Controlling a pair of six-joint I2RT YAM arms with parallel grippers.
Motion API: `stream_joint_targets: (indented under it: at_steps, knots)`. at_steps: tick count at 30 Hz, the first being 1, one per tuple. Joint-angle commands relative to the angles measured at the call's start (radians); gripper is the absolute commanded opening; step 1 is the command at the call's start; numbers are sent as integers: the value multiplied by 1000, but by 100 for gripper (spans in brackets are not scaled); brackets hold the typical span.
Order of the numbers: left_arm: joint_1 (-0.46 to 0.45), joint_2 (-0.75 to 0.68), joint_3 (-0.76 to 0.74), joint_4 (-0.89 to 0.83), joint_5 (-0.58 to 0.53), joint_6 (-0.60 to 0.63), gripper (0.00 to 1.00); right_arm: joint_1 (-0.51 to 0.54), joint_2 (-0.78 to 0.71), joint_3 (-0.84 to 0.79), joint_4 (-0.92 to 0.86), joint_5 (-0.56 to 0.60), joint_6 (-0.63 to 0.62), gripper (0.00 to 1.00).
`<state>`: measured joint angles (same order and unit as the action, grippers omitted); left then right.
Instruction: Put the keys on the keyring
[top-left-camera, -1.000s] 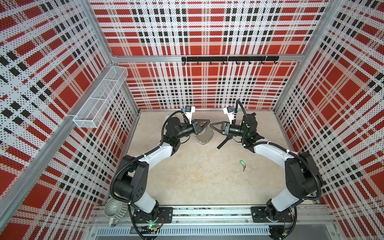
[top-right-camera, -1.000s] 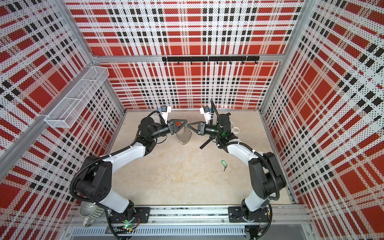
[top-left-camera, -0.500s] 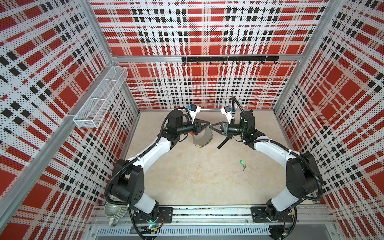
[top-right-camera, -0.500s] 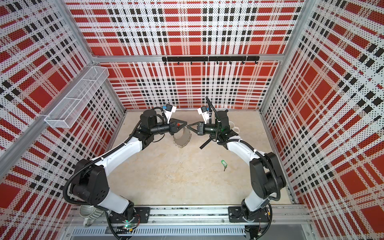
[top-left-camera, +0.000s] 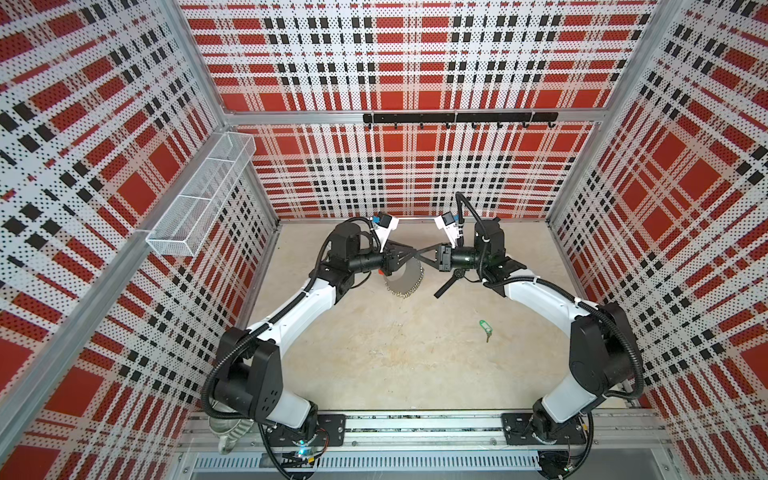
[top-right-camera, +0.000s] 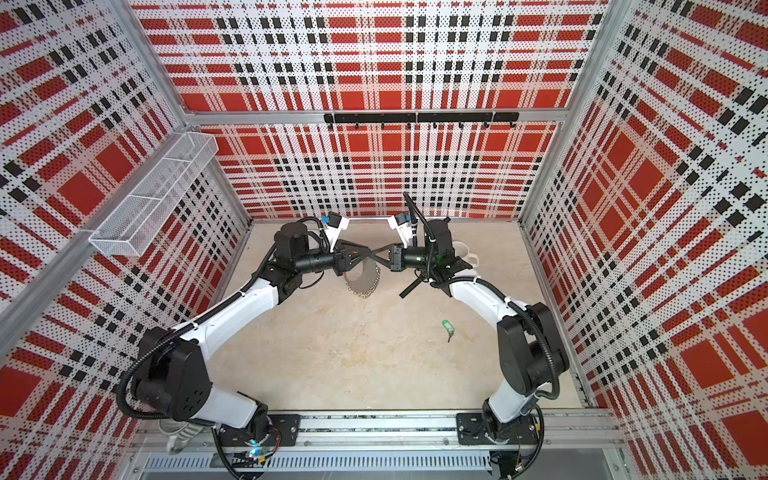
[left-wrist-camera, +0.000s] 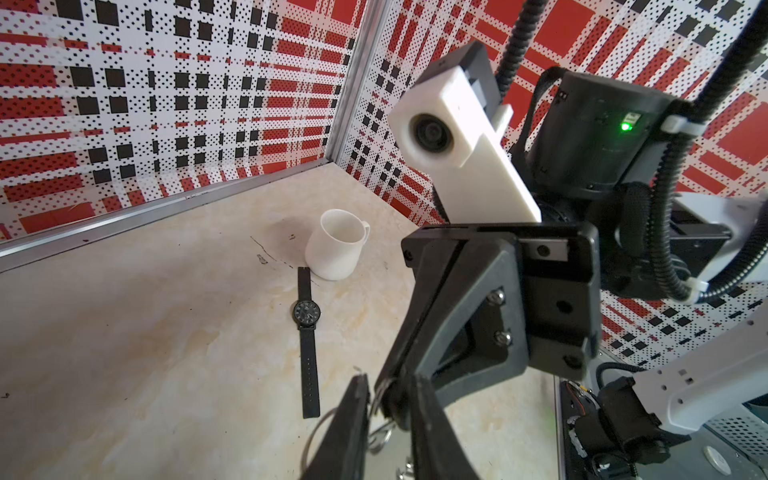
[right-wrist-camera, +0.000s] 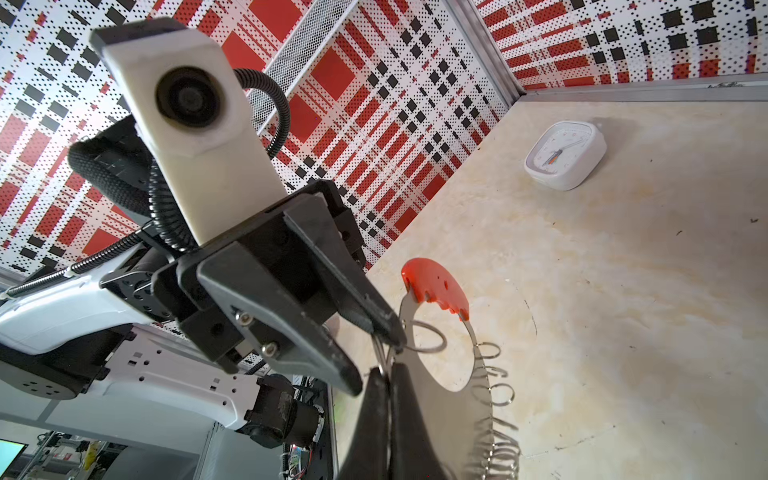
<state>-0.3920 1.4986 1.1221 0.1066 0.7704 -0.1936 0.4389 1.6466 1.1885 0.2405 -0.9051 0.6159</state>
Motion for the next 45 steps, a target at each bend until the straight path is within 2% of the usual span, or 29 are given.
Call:
stream_joint_targets:
  at_steps: [1,7,10,11,12,14,16,17,20,22,24,25,27,31,33,36,45]
  knots:
    - [-16,-12,22,-108,94,41,18,13,16,57,65,30,-18,0]
    - [-11,-29,37,-147,31,60,0,16,11,56,52,76,-14,0]
    - [-13,-49,30,-135,-34,76,0,16,2,42,58,106,-7,1]
    - [-16,-56,24,-125,-58,79,0,16,-6,31,69,114,0,5]
    - [-18,-63,16,-114,-70,88,0,16,-11,22,80,124,6,15]
    - [-27,-80,-4,-95,-106,111,0,15,-39,-7,86,168,0,50]
    - [-35,-98,-19,-93,-122,162,0,10,-83,-35,33,269,-52,63]
    - [-42,-110,-26,-97,-137,193,0,6,-110,-43,-26,360,-100,66]
    - [-53,-126,-25,-131,-128,292,0,-3,-176,-55,-175,626,-224,65]
    - [-52,-111,4,-178,-120,322,0,-5,-216,-83,-214,731,-308,59]
    - [-54,-72,63,-269,-105,368,0,-14,-257,-109,-233,799,-321,61]
    - [-55,-44,101,-324,-104,392,0,-29,-270,-111,-248,773,-317,62]
    - [-60,7,174,-430,-91,449,0,-58,-272,-88,-293,645,-325,62]
    - [-89,55,262,-541,-158,566,0,-60,-238,-62,-297,358,-354,46]
    - [-104,47,263,-545,-189,632,0,-57,-227,-68,-274,262,-352,41]
    - [-109,33,262,-554,-174,715,0,-42,-222,-82,-257,202,-376,37]
    - [-92,27,287,-576,-118,723,0,-3,-213,-156,-128,149,-363,28]
